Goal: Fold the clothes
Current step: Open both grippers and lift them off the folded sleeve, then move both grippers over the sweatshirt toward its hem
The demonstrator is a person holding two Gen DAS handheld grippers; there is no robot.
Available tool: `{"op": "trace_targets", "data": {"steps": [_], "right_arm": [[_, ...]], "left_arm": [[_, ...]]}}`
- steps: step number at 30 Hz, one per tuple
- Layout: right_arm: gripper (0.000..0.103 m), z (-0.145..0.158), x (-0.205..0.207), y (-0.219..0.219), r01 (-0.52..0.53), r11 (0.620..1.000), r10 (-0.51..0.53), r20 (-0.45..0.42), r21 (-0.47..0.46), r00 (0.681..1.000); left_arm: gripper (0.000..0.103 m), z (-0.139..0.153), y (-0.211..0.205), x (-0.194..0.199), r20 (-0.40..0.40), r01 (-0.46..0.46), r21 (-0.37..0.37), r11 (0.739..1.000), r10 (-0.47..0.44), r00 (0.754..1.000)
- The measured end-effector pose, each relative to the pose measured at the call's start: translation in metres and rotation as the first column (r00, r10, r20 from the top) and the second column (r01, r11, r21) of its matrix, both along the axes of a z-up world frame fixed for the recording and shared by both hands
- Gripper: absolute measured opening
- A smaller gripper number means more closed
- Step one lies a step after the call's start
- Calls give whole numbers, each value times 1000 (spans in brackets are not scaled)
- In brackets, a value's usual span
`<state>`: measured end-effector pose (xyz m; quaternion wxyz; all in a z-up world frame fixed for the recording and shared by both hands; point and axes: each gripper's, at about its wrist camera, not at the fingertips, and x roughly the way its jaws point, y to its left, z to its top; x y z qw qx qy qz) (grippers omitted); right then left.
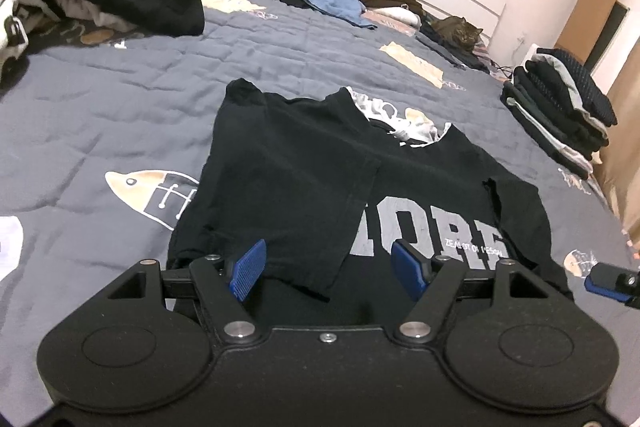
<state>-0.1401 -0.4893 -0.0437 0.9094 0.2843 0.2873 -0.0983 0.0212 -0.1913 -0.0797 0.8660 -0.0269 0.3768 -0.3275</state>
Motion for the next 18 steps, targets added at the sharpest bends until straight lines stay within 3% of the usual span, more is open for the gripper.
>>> {"op": "trace_targets", "data": {"steps": [18], "right_arm": [[53,0,-4,16,-23,999,21,-44,-27,999]], "left_arm": [[69,11,-3,-29,88,25,60,998,-30,996]]}}
